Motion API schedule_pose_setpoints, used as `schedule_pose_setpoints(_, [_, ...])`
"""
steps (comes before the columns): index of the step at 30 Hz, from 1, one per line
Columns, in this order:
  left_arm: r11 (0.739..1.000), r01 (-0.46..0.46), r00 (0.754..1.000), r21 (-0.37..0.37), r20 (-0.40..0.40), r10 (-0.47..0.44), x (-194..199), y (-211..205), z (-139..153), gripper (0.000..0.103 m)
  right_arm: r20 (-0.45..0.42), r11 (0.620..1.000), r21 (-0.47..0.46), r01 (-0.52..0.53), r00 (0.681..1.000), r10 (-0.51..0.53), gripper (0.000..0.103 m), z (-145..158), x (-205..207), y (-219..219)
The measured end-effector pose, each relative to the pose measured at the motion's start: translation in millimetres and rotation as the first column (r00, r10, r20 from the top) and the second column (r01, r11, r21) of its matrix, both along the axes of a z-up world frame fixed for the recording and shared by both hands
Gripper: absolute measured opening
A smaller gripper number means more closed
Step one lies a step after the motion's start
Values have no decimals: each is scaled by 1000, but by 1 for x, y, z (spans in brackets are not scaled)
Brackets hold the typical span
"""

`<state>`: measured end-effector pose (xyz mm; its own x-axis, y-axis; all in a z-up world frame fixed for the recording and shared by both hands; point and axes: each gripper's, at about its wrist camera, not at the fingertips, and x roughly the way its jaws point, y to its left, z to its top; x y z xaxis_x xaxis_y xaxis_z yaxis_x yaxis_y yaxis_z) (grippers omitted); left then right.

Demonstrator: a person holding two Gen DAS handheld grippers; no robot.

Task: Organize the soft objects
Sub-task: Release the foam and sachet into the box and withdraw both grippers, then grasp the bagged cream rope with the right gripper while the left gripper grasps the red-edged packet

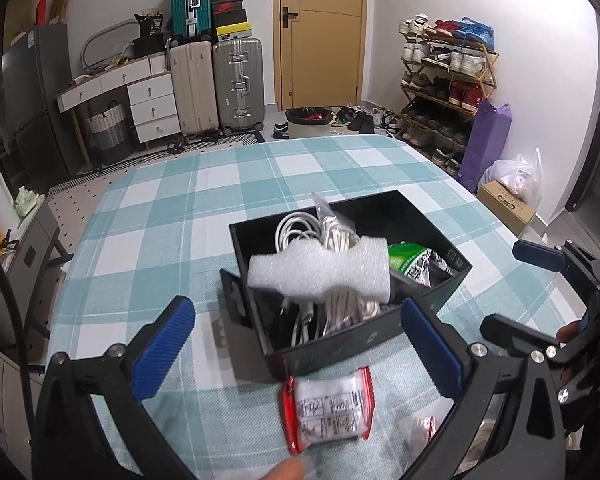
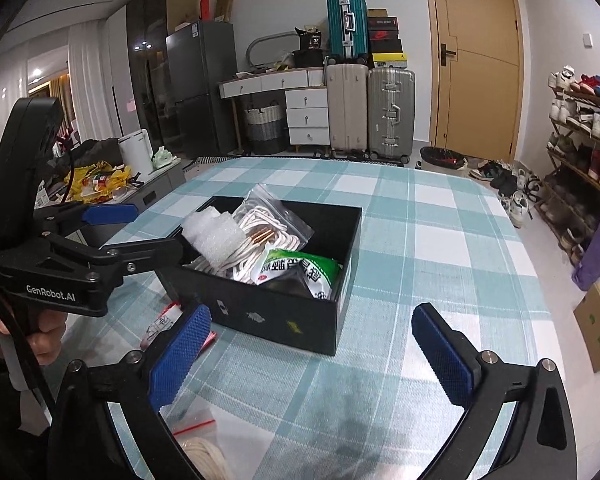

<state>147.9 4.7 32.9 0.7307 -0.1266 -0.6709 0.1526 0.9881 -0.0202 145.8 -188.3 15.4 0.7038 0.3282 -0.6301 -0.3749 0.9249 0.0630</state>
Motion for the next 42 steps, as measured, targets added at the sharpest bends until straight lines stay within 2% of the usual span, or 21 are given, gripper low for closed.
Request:
schedule_pose_setpoints(10, [999, -35, 999, 1, -16, 35, -26, 9, -7, 103, -36, 1000, 21, -20, 999, 21, 102, 0, -21, -5])
schedule_pose_setpoints(19, [998, -66, 997, -4, -33, 66, -51, 16, -19, 103, -99, 998, 2, -71, 993, 70, 102, -16, -48, -4])
schedule_pose_setpoints(30, [997, -83, 996, -2, -44, 82, -64, 19, -31, 103, -189, 981, -47, -187, 966, 175, 102, -42, -81, 11])
schedule_pose_setpoints(42, [996, -87, 994, -1, -72, 87, -63, 20, -41, 103, -265, 949, -132, -286, 933, 244, 102, -63, -87, 32])
